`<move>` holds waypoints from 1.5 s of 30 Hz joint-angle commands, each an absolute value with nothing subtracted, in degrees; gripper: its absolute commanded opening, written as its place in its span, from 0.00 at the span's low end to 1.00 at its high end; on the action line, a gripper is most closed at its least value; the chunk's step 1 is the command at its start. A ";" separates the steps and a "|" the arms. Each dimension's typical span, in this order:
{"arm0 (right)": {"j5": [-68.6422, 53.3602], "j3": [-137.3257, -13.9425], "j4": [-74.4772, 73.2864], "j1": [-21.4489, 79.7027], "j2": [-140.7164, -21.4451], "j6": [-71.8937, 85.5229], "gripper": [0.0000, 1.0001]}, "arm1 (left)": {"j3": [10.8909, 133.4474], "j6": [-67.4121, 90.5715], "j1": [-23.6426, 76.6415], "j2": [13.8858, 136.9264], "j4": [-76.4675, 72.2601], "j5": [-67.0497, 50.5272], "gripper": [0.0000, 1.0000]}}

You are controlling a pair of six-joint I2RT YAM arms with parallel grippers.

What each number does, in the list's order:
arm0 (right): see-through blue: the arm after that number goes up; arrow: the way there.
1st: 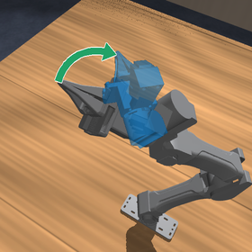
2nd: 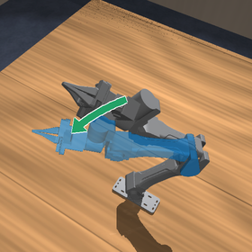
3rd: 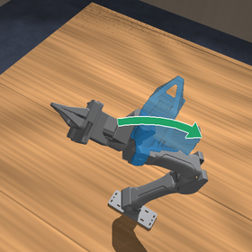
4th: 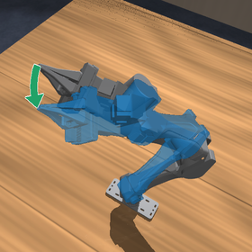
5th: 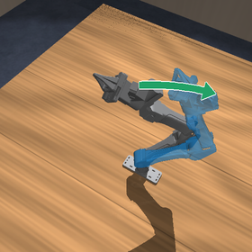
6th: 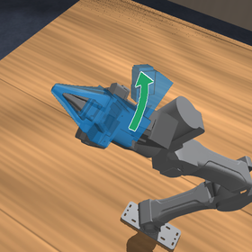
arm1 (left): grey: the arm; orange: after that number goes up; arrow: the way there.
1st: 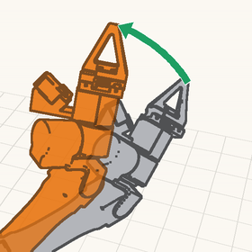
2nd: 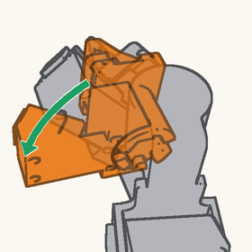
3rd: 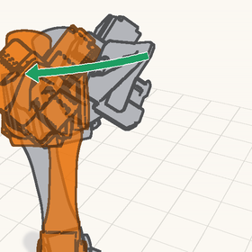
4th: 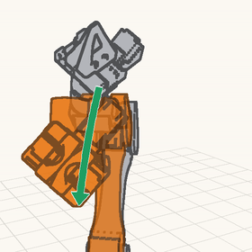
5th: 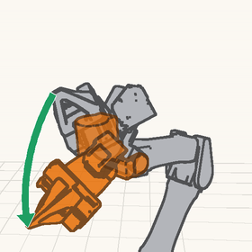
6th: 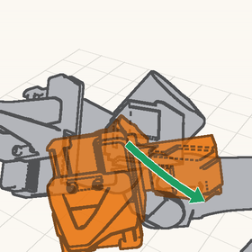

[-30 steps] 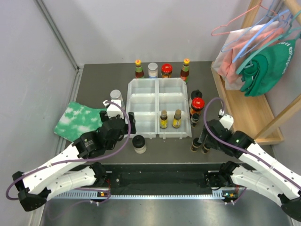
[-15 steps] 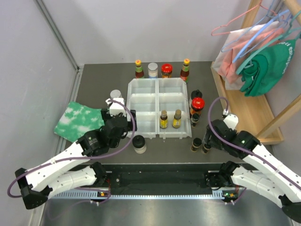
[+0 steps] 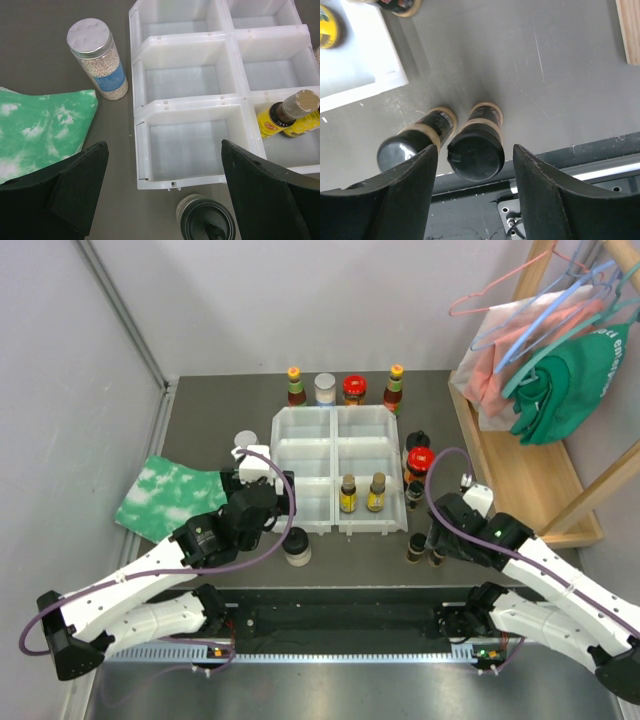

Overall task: Organize the condiment bottles
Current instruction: Pick up the bottle from the corner of the board, then place the bottle in the storage box.

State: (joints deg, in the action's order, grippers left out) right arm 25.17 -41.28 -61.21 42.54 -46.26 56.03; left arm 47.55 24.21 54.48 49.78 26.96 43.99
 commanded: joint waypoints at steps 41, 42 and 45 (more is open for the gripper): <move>30.68 -95.00 -57.57 57.56 -77.06 26.64 0.00 | 56.78 31.73 44.75 52.21 40.52 41.07 0.99; 29.89 -96.05 -56.09 58.18 -78.47 25.50 0.00 | 56.69 31.73 43.00 52.12 40.52 39.22 0.99; 26.65 -98.26 -52.22 59.24 -83.31 23.65 0.00 | 55.81 31.55 35.53 51.51 40.52 33.41 0.99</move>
State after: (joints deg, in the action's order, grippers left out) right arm 29.67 -94.28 -58.63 57.76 -79.77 28.97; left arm 54.63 30.76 41.45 52.64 39.92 40.62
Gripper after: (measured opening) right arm 0.441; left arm 0.990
